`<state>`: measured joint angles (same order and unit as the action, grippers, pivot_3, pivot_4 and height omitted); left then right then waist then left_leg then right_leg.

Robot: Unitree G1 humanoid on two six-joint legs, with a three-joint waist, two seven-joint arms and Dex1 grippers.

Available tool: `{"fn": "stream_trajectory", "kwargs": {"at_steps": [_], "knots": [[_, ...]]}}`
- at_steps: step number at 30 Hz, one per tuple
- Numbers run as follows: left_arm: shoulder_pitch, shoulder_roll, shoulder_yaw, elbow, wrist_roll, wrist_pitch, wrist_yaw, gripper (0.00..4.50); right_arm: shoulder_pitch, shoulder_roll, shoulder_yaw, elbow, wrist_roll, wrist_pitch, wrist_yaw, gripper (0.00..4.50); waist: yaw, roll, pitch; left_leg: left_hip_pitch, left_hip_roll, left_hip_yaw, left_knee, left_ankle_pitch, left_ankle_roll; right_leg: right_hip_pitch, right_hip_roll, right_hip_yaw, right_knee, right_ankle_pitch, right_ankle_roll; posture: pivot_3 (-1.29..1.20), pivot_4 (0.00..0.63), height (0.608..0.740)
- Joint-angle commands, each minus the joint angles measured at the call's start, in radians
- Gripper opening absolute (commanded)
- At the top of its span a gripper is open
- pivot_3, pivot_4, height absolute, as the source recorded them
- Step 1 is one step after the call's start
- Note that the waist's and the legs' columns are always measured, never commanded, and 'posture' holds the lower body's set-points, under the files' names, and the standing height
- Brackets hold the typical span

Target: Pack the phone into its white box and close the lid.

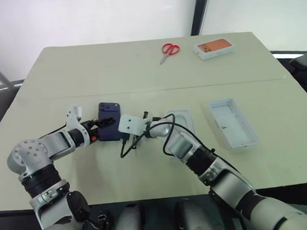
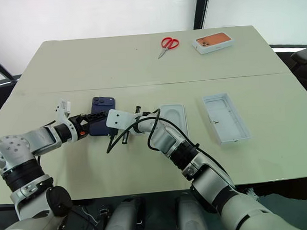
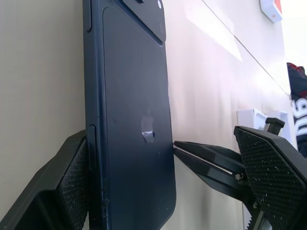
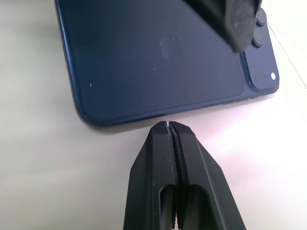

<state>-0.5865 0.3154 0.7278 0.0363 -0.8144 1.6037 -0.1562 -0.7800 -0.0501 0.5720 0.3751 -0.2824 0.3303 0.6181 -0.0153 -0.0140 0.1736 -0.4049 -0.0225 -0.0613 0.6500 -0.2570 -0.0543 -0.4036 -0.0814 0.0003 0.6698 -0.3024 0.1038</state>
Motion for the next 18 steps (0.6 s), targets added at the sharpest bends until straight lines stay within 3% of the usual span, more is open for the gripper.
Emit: {"fn": "stream_trajectory", "kwargs": {"at_steps": [1, 4, 13, 16, 18], "knots": [[-0.012, 0.004, 0.023, 0.028, 0.01, 0.011, 0.002, 3.7, 0.0, -0.001, -0.01, -0.058, -0.008, 0.0, 0.004, 0.0, -0.002, 0.0, 0.0, 0.0, 0.0, 0.0, 0.0, 0.0, 0.0, 0.0, 0.0, 0.0, 0.0, 0.0, 0.0, 0.0, 0.15, 0.74], [-0.017, 0.002, 0.044, 0.042, 0.005, 0.011, 0.005, 2.33, -0.002, -0.004, -0.012, -0.063, -0.013, 0.003, 0.005, 0.0, -0.004, 0.0, 0.0, -0.001, 0.0, 0.0, 0.0, 0.0, 0.0, -0.001, 0.0, 0.0, 0.0, 0.0, 0.0, 0.0, 0.15, 0.74], [-0.032, -0.018, 0.127, 0.07, -0.015, 0.011, 0.027, 2.33, -0.008, -0.011, -0.017, -0.077, -0.017, 0.008, 0.008, 0.0, -0.006, 0.0, 0.0, -0.001, 0.0, 0.0, 0.0, 0.0, 0.0, -0.002, 0.001, 0.0, 0.0, 0.0, 0.0, 0.0, 0.15, 0.74], [-0.033, -0.02, 0.139, 0.071, -0.022, 0.011, 0.033, 1.56, -0.008, -0.017, -0.02, -0.089, -0.017, 0.012, 0.011, 0.0, -0.006, 0.0, 0.0, -0.001, 0.001, 0.0, 0.0, 0.0, 0.0, -0.002, 0.001, 0.0, 0.0, 0.0, 0.0, 0.0, 0.15, 0.74], [-0.035, -0.025, 0.15, 0.074, -0.027, 0.011, 0.038, 0.59, -0.011, -0.027, -0.026, -0.11, -0.017, 0.019, 0.015, 0.0, -0.005, -0.001, 0.0, -0.001, 0.001, 0.0, 0.0, 0.0, -0.001, -0.002, 0.001, 0.0, 0.0, 0.0, 0.0, 0.0, 0.15, 0.74]]}}
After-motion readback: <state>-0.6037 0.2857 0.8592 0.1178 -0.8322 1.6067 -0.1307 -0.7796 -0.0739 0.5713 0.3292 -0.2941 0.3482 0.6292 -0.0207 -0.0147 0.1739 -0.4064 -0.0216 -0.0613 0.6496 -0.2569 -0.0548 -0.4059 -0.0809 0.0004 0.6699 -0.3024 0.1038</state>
